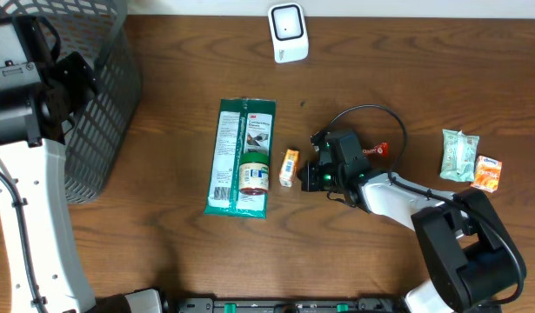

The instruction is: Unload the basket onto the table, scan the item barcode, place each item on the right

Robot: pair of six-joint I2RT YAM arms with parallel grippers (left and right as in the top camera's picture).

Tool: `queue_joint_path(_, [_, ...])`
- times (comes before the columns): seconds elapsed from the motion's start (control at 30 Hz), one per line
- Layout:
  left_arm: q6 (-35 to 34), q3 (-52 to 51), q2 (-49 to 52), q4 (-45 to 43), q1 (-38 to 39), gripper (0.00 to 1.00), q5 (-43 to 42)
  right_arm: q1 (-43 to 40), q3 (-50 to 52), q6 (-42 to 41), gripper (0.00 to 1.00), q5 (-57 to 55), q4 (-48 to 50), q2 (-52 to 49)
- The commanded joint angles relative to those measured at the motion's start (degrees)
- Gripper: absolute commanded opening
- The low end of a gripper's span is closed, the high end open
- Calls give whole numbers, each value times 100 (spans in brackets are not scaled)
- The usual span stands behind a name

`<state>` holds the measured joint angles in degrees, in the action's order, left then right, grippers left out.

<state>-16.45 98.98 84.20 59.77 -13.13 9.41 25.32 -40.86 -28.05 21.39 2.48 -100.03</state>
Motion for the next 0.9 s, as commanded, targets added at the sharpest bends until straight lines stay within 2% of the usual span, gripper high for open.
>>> queue_joint_path(0.0, [55,35,-7,4,-31,93,72,22,37,70,1,-144,-57,-50])
queue_joint_path(0.5, [55,35,-7,2,-31,92,72,2,37,70,1,-144,-192,-50])
queue_joint_path(0.77, [55,35,-7,2,-31,92,72,-267,37,68,1,-118,-424,-48])
queue_joint_path(0.87, [55,35,-7,4,-31,93,72,-330,37,68,5,11,-446,-48])
